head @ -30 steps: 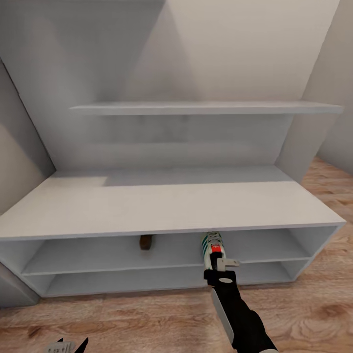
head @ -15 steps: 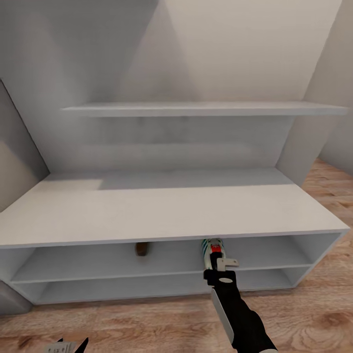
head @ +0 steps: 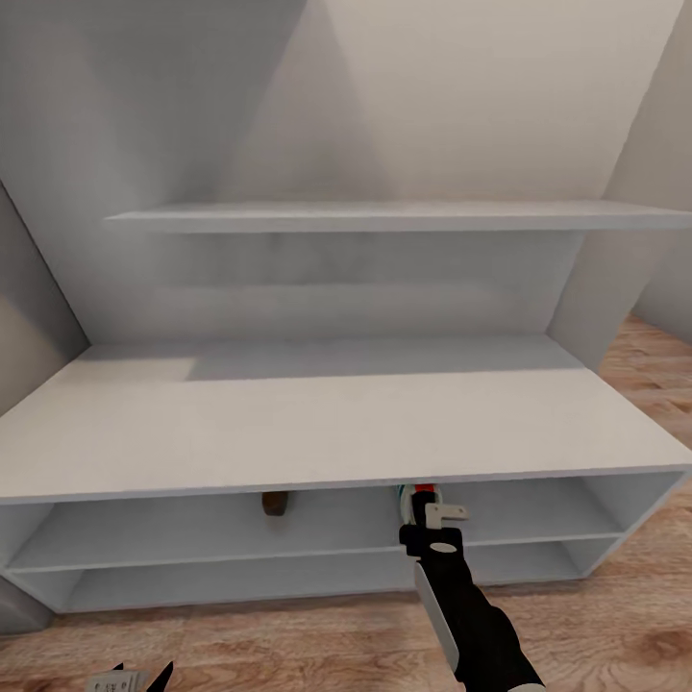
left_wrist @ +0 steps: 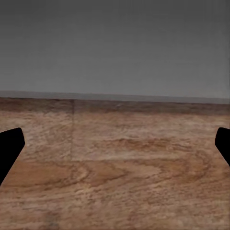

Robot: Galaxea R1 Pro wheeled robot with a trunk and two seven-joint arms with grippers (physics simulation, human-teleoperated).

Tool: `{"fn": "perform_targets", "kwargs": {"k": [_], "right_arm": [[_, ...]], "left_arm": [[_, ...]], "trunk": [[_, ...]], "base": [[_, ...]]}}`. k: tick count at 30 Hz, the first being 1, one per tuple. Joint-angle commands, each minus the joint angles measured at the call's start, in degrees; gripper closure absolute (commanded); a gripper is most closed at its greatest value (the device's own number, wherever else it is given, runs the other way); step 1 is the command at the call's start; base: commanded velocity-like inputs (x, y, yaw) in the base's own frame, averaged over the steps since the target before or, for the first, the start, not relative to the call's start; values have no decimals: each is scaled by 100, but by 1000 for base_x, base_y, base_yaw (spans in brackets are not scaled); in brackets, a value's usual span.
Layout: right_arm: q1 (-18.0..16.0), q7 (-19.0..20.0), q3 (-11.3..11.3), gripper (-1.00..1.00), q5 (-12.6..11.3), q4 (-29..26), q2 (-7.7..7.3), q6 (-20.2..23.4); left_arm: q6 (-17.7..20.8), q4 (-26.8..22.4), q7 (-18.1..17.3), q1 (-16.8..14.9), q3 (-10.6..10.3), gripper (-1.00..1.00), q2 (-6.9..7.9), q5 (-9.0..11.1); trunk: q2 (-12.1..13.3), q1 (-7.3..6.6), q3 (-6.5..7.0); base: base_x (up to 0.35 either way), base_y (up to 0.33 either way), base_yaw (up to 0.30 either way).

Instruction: Pick up the two gym shoes and the two sandals from the corridor floor and place them onto the hallstand (shoe rack) in the corridor, making sure they are on the rack and not on the floor. Arrange them so the two gym shoes are next to each other and the two sandals are next to each other.

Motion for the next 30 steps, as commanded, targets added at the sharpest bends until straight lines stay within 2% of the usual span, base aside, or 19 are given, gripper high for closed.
{"fn": "perform_targets", "kwargs": {"k": [1,10,23,30], "right_arm": [[-1,-42,4,100,-5,83,0,33],[-1,-42,4,100,-5,84,0,33],[-1,-42,4,100,-5,77,0,33],[-1,-42,4,100,-5,76,0,33]], "left_arm": [[3,6,-57,-5,30,-100,-2,18],[3,4,-57,-5,30,-100,-2,18],[3,5,-57,-5,30,-100,-2,18],[3,7,-57,-5,30,-100,-2,18]], "trunk": [[-1,0,-5],[-1,0,-5],[-1,0,-5],[-1,0,-5]], "base": [[57,0,0],[114,0,0],[25,0,0],[149,0,0]]}}
